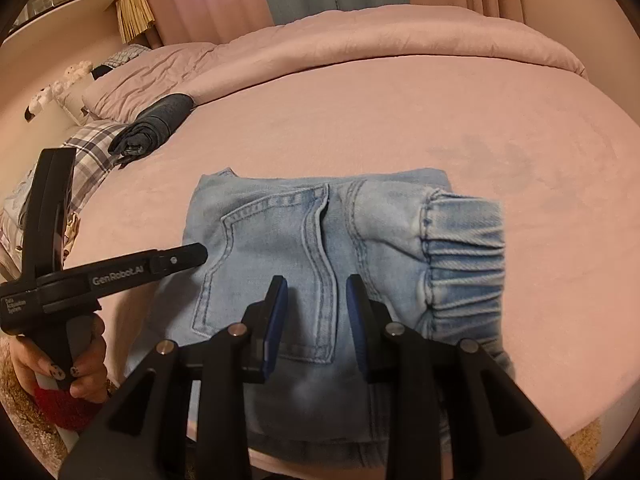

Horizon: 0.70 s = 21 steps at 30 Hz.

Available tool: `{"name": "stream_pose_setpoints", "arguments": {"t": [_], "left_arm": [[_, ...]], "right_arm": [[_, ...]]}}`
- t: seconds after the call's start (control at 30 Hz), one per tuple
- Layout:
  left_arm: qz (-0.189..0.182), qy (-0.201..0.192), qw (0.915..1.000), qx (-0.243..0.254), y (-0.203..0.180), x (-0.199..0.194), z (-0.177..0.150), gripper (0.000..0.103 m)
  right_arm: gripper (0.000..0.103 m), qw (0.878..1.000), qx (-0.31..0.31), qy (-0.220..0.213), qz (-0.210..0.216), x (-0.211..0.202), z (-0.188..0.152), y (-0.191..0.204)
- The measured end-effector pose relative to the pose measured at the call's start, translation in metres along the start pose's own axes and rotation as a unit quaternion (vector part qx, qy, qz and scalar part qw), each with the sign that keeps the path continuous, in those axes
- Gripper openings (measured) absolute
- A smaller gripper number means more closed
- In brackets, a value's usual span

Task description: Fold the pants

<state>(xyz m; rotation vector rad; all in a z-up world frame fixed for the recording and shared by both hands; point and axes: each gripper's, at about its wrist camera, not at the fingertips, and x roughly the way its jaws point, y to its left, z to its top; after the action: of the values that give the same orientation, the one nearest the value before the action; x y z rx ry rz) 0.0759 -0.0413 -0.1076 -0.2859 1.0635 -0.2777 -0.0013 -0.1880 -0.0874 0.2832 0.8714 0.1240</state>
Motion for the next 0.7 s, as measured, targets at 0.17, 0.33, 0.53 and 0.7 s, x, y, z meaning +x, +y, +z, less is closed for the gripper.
{"name": "stream_pose_setpoints", "arguments": {"t": [0.17,0.33,0.53,0.7], "left_arm": [[-0.006,0.005,1.0,0.006,0.0,-0.017,-0.018,0.037],[-0.011,0.011,0.9997,0.017,-0.003,-0.032,-0.042,0.037],[-0.009,-0.001,0.9998,0.02,0.002,-0.04,-0.058,0.042],[-0.011,0.003,0.9999,0.01,0.004,-0.038,-0.058,0.043]], "right_arm": [[0.034,1.0,-0.009,-0.022,-0.019,-0.024,0.002,0.003],[0.039,0.999,-0.01,-0.021,-0.041,-0.034,0.002,-0.007],[0.039,0.999,-0.023,-0.001,-0.048,-0.021,-0.01,-0.006],[0.04,0.999,-0.021,-0.002,-0.038,-0.02,-0.013,-0.012]]}}
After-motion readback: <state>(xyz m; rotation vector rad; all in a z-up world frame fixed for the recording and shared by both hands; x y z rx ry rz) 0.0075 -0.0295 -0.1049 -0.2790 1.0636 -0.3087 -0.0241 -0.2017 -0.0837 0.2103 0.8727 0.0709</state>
